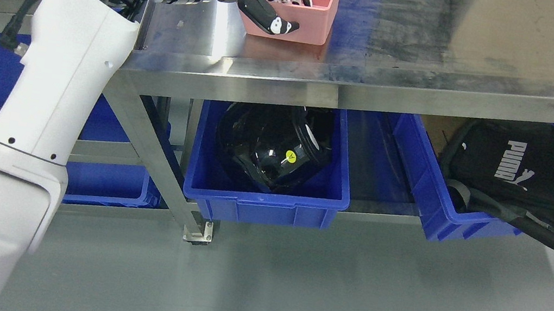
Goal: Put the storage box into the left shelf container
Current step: 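Lift the pink box off the shelf with the left hand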
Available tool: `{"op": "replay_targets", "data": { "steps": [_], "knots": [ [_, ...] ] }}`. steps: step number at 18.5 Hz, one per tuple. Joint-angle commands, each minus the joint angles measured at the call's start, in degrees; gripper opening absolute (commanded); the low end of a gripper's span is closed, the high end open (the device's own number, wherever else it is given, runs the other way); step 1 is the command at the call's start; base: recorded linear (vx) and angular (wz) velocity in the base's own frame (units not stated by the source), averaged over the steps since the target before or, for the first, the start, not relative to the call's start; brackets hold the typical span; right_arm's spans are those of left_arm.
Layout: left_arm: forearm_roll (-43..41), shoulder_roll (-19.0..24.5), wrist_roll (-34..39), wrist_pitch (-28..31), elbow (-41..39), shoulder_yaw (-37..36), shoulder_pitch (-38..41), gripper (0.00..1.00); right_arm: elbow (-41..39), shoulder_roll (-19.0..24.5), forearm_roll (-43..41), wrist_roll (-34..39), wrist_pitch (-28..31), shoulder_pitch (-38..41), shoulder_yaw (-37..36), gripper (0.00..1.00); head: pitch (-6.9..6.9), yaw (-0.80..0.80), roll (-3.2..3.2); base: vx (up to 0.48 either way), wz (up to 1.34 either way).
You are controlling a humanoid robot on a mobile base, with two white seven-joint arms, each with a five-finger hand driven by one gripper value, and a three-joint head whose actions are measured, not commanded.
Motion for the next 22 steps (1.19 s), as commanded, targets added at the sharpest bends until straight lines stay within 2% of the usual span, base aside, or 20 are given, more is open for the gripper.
{"op": "replay_targets", "data": {
  "steps": [1, 5, 8, 15, 22],
  "knots": [
    [0.06, -1.69, 1.97, -3.66, -1.35, 11.26, -1.97, 0.0, -1.0, -1.0, -0.09, 0.05, -0.05, -0.35, -0.18, 1.0, 0.0, 0.0, 0.0, 0.0, 0.0],
    [0.23, -1.27, 1.28, -4.46, -8.02, 15.06, -1.98, 0.0, -1.0, -1.0, -0.09, -0.03, -0.05, -0.35, -0.18, 1.0, 0.0, 0.0, 0.0, 0.002, 0.01],
    [0.23, -1.26, -0.3, -4.46, -16.19, 16.3, -0.31, 0.0, -1.0, -1.0, -0.09, 0.05, -0.05, -0.35, -0.18, 1.0, 0.0, 0.0, 0.0, -0.002, -0.01],
    [0.23, -1.52, -0.48, -4.64, -30.53, 16.21, 8.03, 0.0, -1.0, -1.0, -0.09, -0.03, -0.05, -0.35, -0.18, 1.0, 0.0, 0.0, 0.0, -0.014, 0.04],
    [0.15, -6.33, -0.57, -5.17, -36.95, 9.8, 16.21, 0.0, -1.0, -1.0, -0.09, -0.03, -0.05, -0.35, -0.18, 1.0, 0.0, 0.0, 0.0, -0.162, 0.28]
  ]
}}
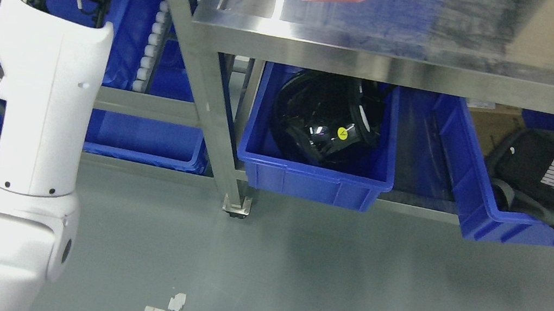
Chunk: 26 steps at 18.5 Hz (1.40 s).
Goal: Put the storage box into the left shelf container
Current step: 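Lift the pink box off the shelf with the left hand, then hold the pink box in the left hand while turning toward the blue bins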
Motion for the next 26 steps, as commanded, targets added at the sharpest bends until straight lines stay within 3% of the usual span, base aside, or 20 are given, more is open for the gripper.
{"op": "replay_targets", "data": {
  "steps": [1, 16, 26],
  "knots": [
    [-0.1, -3.49, 0.0, 0.0, -12.15, -3.58, 6.52, 0.0, -1.0, -1.0, -0.09, -0.08, -0.31, -0.36, -0.18, 1.0, 0.0, 0.0, 0.0, -0.186, 0.54],
    [-0.19, -3.49, 0.09, -3.51, -12.85, -4.9, 15.75, 0.01, -1.0, -1.0, -0.09, -0.08, -0.31, -0.36, -0.18, 1.0, 0.02, 0.0, 0.0, -0.071, 1.0],
    [-0.19, -3.49, 0.18, -3.69, -12.85, -4.64, 16.37, 0.01, -1.0, -1.0, -0.09, -0.08, -0.31, -0.36, -0.18, 1.0, 0.04, 0.0, 0.0, 0.213, 1.0]
  ]
}}
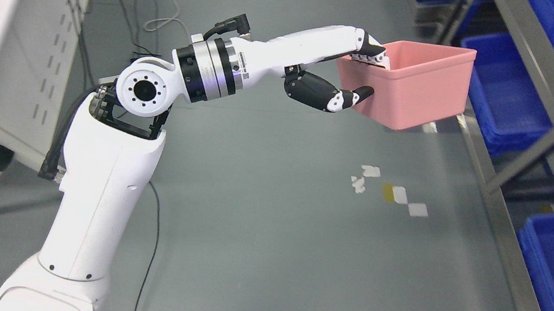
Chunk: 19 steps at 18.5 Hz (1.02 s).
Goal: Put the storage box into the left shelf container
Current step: 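Hold the pink box in the left hand while turning toward the blue bins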
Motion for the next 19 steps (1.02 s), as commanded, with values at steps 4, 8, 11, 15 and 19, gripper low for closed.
{"op": "replay_targets", "data": {
  "steps": [4, 8, 11, 15, 19],
  "knots": [
    [-0.01, 0.62, 0.05, -0.02, -1.08, -0.31, 0.65, 0.02, -1.0, -1.0, -0.09, 0.11, 0.41, -0.33, -0.17, 1.0, 0.0, 0.0, 0.0, 0.43, 0.59],
    [-0.01, 0.62, 0.05, -0.02, -1.08, -0.4, 1.53, 0.01, -1.0, -1.0, -0.09, 0.02, 0.41, -0.33, -0.17, 1.0, 0.0, 0.0, 0.0, 0.486, 0.11],
    [-0.01, 0.62, 0.05, -0.02, -1.08, -0.58, 2.84, 0.01, -1.0, -1.0, -0.09, 0.02, 0.41, -0.33, -0.17, 1.0, 0.0, 0.0, 0.0, 0.464, -0.05],
    [-0.1, 0.62, 0.05, -0.37, -1.08, -0.67, 4.51, 0.02, -1.0, -1.0, -0.09, 0.11, 0.41, -0.33, -0.17, 1.0, 0.0, 0.0, 0.0, 0.501, -0.12],
    [-0.1, 0.62, 0.05, -0.46, -1.08, -0.67, 4.95, 0.02, -1.0, -1.0, -0.09, 0.02, 0.41, -0.33, -0.17, 1.0, 0.0, 0.0, 0.0, 0.477, 0.03]
  ]
}}
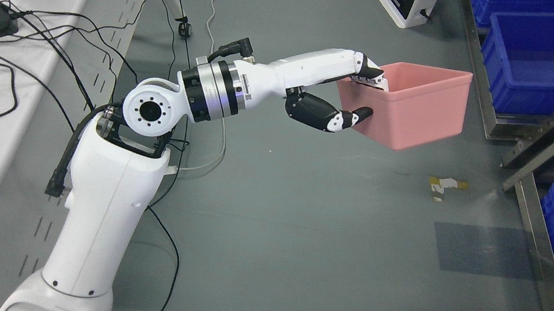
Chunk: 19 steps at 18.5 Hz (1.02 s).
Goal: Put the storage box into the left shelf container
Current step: 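Hold the pink box in the left hand while turning toward the blue bins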
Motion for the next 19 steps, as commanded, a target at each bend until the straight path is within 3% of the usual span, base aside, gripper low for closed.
{"op": "replay_targets", "data": {
  "steps": [1, 10, 19],
  "knots": [
    [-0.02, 0.93, 0.0, -0.13, -0.18, -0.12, 1.48, 0.02, -1.0, -1.0, -0.09, 0.0, -0.02, -0.35, -0.17, 1.0, 0.0, 0.0, 0.0, 0.47, 0.15],
    [-0.02, 0.93, -0.09, -0.66, -0.09, -0.21, 2.98, 0.02, -1.0, -1.0, -0.09, -0.08, -0.02, -0.35, -0.17, 1.0, 0.0, 0.0, 0.0, 0.433, 0.07],
    [-0.02, 0.93, -0.09, -0.92, -0.09, -0.3, 3.59, 0.02, -1.0, -1.0, -0.09, 0.0, -0.02, -0.35, -0.17, 1.0, 0.0, 0.0, 0.0, 0.243, -0.82]
  ]
}}
